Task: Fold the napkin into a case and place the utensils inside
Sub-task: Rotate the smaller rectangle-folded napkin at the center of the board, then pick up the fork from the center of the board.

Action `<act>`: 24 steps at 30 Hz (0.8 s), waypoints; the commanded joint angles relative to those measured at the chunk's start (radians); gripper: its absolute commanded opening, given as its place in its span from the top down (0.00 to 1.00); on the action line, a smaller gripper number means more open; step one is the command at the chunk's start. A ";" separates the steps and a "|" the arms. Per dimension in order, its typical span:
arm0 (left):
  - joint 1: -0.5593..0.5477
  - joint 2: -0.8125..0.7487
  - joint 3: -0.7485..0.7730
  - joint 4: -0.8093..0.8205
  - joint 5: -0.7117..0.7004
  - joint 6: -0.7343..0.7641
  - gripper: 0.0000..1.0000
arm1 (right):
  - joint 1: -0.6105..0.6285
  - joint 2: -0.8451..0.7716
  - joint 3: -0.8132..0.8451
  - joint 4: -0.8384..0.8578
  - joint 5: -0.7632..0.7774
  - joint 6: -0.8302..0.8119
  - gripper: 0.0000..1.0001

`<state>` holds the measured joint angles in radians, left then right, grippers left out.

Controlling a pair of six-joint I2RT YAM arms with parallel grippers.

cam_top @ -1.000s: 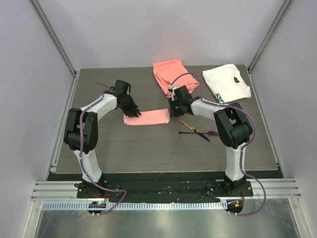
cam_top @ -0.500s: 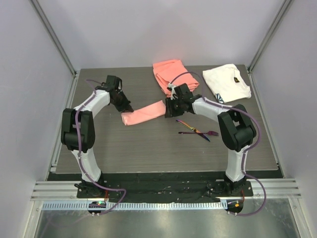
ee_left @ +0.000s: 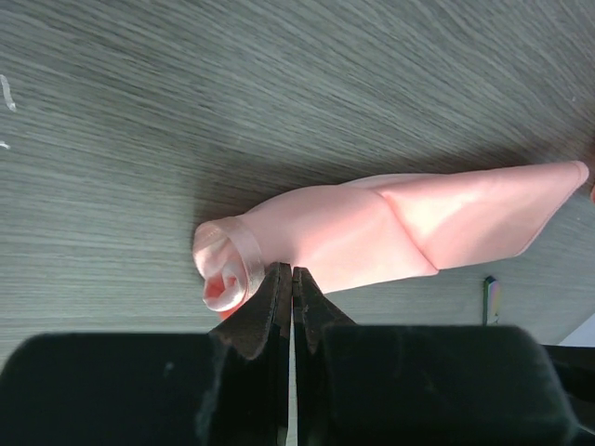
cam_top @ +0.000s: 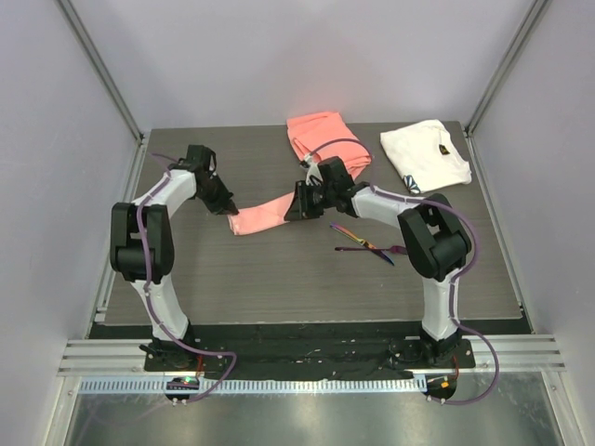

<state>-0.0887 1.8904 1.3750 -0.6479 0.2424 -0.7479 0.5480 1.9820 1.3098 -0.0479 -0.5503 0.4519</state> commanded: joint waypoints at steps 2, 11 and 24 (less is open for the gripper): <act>0.023 0.036 -0.001 -0.027 -0.041 0.044 0.95 | -0.019 0.037 0.091 0.057 -0.023 0.030 0.72; 0.035 0.044 -0.022 -0.038 -0.094 0.058 0.95 | -0.077 0.110 0.157 0.010 -0.002 0.001 0.71; 0.038 0.055 -0.027 -0.042 -0.126 0.062 0.95 | -0.086 0.241 0.282 -0.038 0.010 -0.032 0.71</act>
<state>-0.0616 1.9381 1.3563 -0.6746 0.1421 -0.6987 0.4633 2.1891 1.5295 -0.0795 -0.5442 0.4469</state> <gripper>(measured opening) 0.053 0.293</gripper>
